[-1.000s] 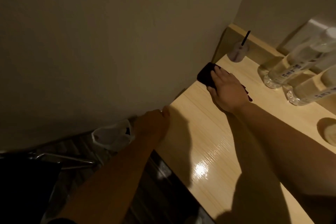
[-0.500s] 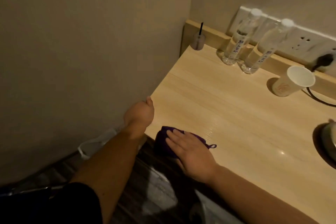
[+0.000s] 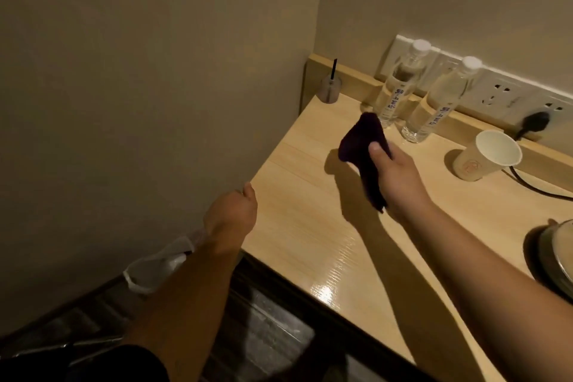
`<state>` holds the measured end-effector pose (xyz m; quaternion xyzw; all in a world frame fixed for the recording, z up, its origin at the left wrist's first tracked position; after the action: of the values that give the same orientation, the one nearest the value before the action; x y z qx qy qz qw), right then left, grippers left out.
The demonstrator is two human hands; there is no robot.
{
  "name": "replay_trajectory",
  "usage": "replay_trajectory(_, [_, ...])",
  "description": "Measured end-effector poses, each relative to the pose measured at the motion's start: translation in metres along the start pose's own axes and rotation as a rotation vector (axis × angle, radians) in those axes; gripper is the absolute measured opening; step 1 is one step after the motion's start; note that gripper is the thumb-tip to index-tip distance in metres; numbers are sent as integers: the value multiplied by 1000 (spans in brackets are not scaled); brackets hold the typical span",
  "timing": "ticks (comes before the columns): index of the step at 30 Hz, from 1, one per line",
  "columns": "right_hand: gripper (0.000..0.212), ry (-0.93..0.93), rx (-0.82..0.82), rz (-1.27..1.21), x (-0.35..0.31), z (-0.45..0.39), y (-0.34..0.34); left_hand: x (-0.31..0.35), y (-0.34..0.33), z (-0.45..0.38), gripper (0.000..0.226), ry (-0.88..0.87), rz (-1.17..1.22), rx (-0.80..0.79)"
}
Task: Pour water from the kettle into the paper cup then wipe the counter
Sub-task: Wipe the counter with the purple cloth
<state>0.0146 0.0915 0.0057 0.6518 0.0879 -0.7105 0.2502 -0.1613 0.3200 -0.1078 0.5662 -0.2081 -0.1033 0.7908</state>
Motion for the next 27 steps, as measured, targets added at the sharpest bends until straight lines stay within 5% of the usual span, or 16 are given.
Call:
replay_trajectory(3, [42,295,5,594,-3,-86,10,0,-3,-1,70,-1,-20,-5])
replay_trajectory(8, [53,474,-361,1239,59,-128,-18,3,-3,-3,71,-15,-19,14])
replay_trajectory(17, [56,601,-495,1105,94,20,-4,-1,0,-4,71,22,-27,9])
replay_trajectory(23, [50,554,-535,1054,117,174,7,1,2,-1,73,-2,-11,-7])
replay_trajectory(27, [50,365,-533,885,113,225,9,2,2,3,75,-8,6,-8])
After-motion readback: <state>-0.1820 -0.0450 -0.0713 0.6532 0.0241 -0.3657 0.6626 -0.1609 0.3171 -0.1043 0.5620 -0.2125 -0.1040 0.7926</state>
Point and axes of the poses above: each hand's wrist, its own z-axis away from the middle knuckle, its own y-axis out of the back of the hand, x = y × z, the point moved 6 cm from there along -z, towards the middle knuckle, and after that the axes turned 5 degrees about y, right-handed, at the moved point
